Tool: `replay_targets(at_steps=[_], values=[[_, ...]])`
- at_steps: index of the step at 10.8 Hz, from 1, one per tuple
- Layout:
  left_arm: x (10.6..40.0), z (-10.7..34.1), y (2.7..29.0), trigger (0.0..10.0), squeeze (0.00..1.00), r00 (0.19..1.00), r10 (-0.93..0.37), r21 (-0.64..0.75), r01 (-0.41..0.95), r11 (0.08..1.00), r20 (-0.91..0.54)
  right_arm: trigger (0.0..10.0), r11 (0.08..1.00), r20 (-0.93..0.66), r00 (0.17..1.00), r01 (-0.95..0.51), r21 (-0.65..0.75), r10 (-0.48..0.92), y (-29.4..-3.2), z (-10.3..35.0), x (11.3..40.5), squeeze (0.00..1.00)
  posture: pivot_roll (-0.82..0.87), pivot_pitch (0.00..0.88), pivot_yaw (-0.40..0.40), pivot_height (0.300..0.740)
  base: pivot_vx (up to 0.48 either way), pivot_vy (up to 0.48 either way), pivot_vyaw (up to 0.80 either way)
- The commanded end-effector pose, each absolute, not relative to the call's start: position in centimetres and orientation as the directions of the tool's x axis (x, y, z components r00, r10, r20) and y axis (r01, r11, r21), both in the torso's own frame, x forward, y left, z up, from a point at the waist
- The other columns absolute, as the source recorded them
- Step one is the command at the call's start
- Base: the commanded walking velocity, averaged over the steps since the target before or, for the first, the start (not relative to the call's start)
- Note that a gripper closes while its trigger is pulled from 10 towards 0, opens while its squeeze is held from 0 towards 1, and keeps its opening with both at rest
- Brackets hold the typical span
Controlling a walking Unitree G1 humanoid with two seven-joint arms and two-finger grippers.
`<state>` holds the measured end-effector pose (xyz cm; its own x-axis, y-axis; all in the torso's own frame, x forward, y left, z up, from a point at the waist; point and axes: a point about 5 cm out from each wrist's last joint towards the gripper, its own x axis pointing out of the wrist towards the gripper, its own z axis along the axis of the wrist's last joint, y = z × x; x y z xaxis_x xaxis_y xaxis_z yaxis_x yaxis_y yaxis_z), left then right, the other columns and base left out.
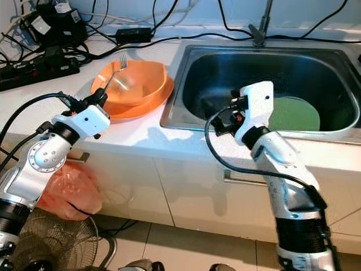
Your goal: Kitchen organization
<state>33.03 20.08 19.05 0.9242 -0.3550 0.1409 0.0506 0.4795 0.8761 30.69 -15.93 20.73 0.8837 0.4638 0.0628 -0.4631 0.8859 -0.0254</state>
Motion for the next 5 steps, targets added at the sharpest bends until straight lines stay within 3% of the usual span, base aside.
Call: replay_targets(at_steps=[1,5], values=[[33.19,19.75,20.26,0.0,0.0,0.92,-0.35,0.869,0.024,0.494,0.174,10.0,0.866,0.051,0.864,-0.499,-0.028,0.5,-15.48,20.62,30.23,0.0,0.08,0.074,0.084,0.74,0.0,0.0,0.0],[33.02,19.75,19.75,0.0,0.0,0.906,-0.378,0.853,0.039,0.52,0.188,10.0,0.847,0.028,0.847,-0.53,-0.037,0.531,-15.36,20.47,29.81,0.0,0.08,0.081,0.08,0.74,0.0,0.0,0.0]])
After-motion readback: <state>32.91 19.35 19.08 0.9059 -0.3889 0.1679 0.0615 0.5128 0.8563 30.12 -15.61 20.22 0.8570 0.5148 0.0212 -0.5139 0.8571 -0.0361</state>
